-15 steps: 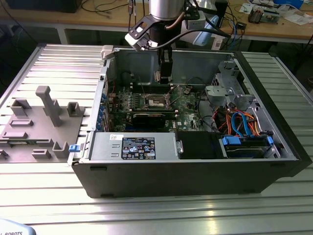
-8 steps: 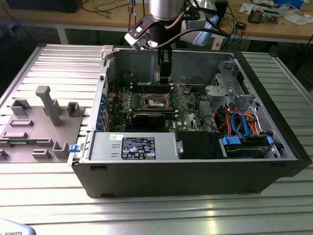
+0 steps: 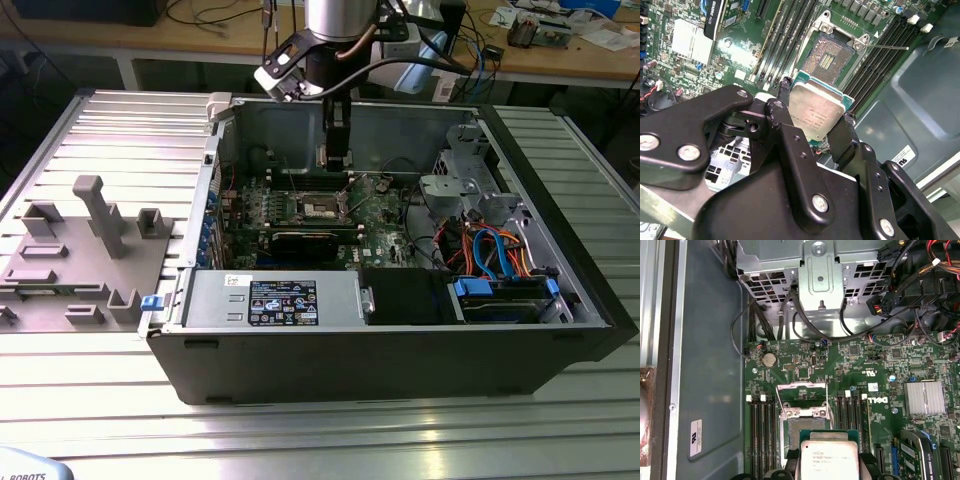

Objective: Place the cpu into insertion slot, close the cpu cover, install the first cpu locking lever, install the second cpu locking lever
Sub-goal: 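Place the cpu into insertion slot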

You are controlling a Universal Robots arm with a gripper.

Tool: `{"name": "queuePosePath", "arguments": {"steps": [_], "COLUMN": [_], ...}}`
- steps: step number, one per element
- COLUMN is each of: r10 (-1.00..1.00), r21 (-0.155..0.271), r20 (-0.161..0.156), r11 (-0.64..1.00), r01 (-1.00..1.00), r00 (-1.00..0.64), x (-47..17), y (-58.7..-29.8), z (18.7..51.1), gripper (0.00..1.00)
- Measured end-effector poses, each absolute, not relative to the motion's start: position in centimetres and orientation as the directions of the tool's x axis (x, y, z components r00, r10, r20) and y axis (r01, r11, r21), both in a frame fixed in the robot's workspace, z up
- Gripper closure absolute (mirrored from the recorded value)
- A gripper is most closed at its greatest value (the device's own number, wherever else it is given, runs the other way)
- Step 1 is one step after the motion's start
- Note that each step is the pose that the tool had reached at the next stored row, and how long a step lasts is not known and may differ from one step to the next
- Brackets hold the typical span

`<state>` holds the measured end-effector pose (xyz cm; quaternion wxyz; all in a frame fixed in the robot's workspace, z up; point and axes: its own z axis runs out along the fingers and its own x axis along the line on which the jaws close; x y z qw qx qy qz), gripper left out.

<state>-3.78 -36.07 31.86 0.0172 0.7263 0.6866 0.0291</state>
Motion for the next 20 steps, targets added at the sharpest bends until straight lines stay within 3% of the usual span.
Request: {"name": "queuePosePath", "arguments": {"steps": [20], "r10": [0.992], "r21": [0.065], "r20": [0.019], "r11": [-0.122], "r01": [0.990], "r00": [0.121], "x": [-3.78], "y": [-36.07], "z": [31.86], "gripper": [0.45]}}
